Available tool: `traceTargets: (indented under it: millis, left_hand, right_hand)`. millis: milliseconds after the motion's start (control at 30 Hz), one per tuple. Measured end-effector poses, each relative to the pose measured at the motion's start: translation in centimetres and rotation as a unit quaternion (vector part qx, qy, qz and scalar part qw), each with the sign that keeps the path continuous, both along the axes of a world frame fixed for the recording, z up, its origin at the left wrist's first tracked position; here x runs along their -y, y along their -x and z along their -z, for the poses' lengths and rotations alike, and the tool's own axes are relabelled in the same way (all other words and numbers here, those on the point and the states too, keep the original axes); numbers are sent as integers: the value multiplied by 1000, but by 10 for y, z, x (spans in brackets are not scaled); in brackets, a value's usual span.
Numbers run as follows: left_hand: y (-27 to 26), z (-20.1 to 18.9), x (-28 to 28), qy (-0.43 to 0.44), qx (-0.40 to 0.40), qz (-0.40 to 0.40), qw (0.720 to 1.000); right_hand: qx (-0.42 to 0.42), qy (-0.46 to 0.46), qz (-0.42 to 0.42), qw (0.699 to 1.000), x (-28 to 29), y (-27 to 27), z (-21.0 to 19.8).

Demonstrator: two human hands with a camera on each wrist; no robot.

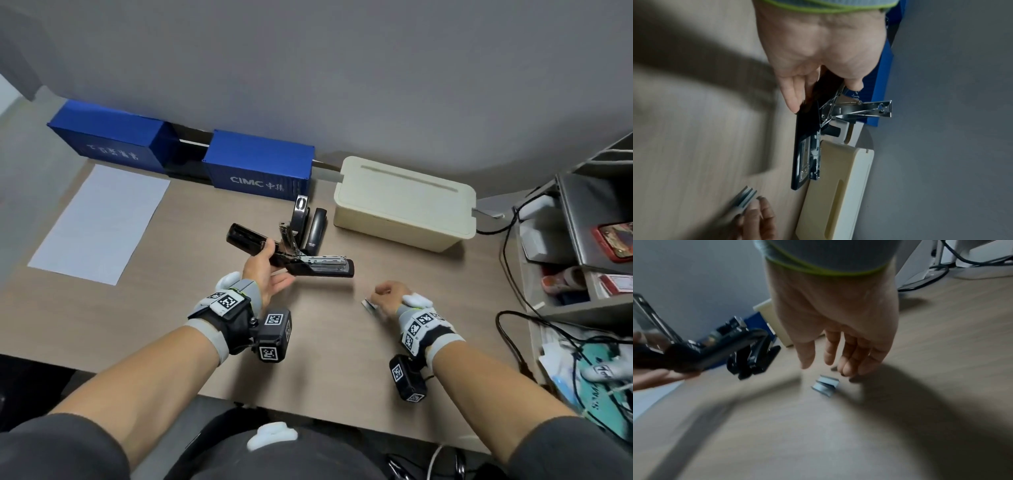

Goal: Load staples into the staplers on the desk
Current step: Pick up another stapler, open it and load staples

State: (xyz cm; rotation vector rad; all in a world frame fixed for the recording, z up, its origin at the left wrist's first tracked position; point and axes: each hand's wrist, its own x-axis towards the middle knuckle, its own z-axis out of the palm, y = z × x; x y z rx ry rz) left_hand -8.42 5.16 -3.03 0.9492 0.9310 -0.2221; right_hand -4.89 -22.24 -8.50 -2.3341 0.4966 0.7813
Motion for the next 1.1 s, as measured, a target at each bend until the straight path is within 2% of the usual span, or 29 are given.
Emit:
traceTargets:
  millis: [133,600,767,900,1033,1100]
  left_hand:
    - [6,8,-3,3,-5,3,1000]
    - [6,11,-7,2,-6,5,1000]
    - [6,11,-8,-5,-9,7,1000]
    - [5,5,-6,-3,-8,2,1000]
    - [1,-3,-2,-7,-2,6,1000]
    - [-1,-8,1,-11,3,11,1000]
  right_hand:
    - [-27,79,-55,995,-10,5,-7]
    - [-25,99,-104,989,-22,2,-2]
    - [16,72,-80,994,-15,2,-10]
    - [73,-30,-74,994,-6,-7,-21]
    - [99,-41,-142,984,-8,-21,-52]
    - [110,-46,-148,982,-14,-30,-66]
